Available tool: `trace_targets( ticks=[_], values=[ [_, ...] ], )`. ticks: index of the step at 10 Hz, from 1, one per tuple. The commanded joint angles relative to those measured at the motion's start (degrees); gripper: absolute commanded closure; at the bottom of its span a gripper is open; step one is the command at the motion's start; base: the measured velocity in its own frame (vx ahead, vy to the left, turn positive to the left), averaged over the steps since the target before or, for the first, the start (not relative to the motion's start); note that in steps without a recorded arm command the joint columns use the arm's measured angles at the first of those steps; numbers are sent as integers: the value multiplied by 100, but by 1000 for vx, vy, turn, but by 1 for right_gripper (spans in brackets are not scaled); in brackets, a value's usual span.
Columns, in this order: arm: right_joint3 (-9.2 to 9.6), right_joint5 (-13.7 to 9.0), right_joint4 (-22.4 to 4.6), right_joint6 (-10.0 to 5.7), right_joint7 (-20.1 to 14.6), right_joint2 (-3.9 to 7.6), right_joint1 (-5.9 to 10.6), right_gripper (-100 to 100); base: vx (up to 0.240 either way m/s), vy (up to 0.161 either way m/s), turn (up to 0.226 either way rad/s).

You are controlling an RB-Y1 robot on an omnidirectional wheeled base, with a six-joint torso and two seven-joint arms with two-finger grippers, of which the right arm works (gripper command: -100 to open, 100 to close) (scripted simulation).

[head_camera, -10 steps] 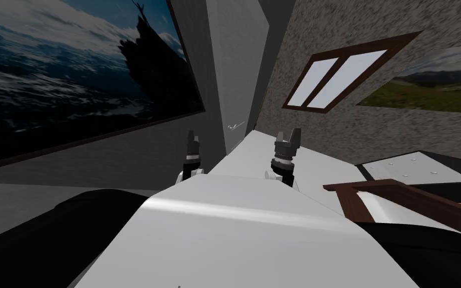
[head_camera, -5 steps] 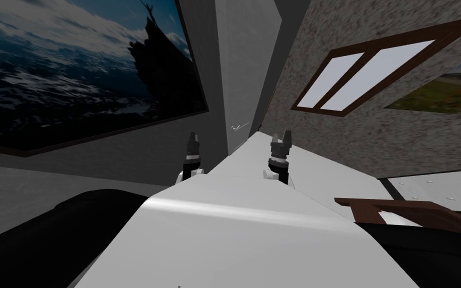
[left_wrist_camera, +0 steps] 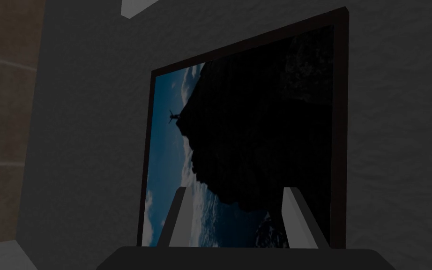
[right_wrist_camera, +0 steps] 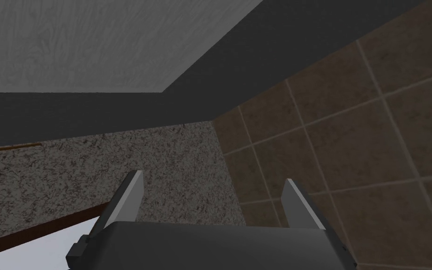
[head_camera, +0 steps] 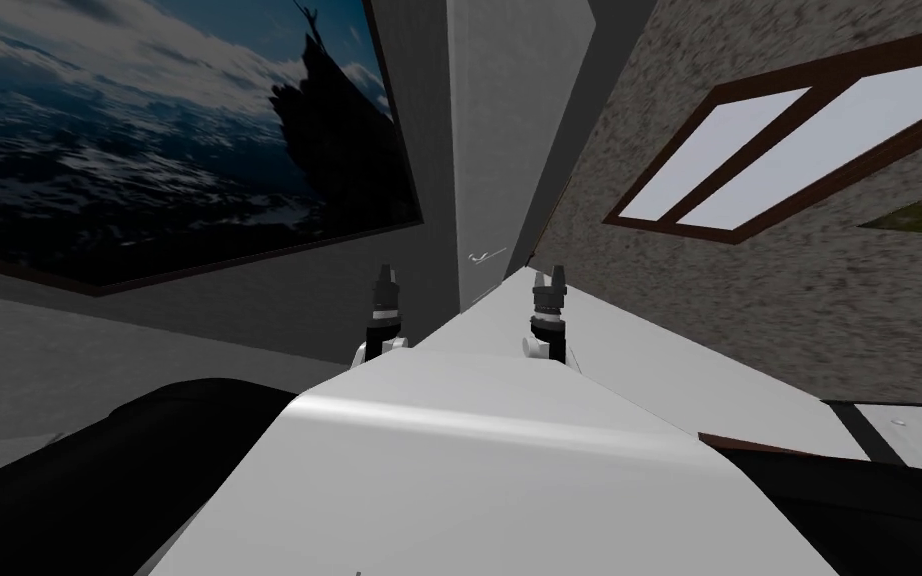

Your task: Pull the door open

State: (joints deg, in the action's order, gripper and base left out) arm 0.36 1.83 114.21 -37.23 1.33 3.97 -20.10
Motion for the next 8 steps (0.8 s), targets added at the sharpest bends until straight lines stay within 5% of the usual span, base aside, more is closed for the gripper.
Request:
trace_targets(
  ticks=[1,8],
  values=[
    [1,-14,-286,-21,-42,50,147,-100,75,-69,161],
    [12,-58,-1446,-74,-177,210,651,-100,51,-68,152]
  ],
)
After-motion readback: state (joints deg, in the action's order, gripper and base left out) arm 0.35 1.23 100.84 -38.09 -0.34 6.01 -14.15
